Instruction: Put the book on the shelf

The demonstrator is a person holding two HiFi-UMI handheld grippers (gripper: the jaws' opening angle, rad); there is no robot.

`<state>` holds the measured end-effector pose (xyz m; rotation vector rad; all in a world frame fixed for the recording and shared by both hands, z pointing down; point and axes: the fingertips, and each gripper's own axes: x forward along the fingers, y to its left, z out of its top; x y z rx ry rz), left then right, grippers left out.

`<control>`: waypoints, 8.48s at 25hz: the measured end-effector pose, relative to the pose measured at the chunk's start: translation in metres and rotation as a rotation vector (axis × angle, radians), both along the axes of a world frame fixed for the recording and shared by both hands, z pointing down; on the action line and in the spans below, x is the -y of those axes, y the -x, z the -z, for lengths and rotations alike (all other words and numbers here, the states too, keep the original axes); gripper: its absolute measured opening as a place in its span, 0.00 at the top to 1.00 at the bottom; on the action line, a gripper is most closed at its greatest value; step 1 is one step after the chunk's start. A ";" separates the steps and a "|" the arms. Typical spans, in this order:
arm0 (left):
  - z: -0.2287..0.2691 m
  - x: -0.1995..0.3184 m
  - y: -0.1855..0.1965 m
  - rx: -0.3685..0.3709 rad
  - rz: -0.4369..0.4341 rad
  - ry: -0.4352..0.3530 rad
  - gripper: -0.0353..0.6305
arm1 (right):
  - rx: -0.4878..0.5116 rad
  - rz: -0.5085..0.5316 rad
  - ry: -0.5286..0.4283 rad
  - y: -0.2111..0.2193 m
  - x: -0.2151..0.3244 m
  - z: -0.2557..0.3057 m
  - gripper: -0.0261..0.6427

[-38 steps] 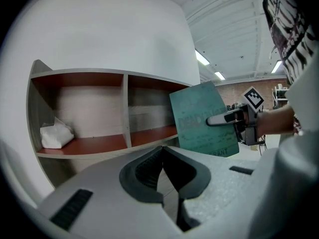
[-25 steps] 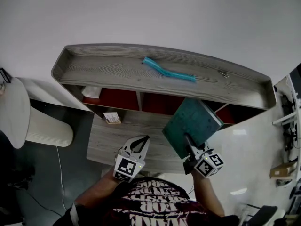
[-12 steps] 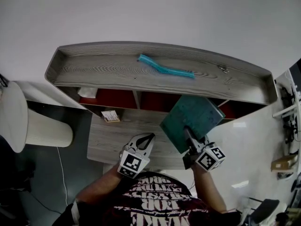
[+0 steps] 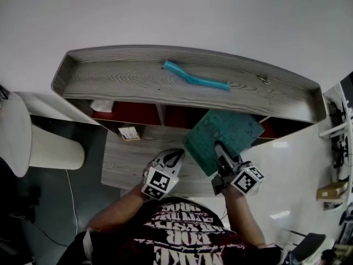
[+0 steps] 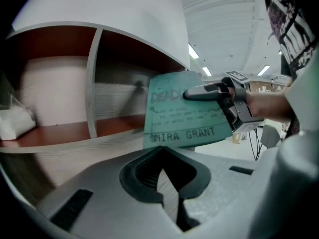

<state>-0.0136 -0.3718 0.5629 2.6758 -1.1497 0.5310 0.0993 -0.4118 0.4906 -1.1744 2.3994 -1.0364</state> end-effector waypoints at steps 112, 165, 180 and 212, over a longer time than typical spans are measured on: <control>0.005 0.059 0.065 0.070 0.158 0.010 0.94 | 0.491 0.044 0.252 0.022 0.004 -0.055 0.68; 0.011 -0.030 0.085 -0.041 0.268 -0.008 0.94 | 0.029 0.173 0.010 0.057 -0.042 -0.032 0.67; 0.091 -0.083 0.062 -0.131 0.333 -0.210 0.94 | -0.559 -0.037 -0.562 -0.019 -0.115 0.054 0.96; 0.137 -0.183 0.110 -0.042 0.544 -0.319 0.94 | -0.583 0.035 -0.594 -0.064 -0.192 0.065 0.96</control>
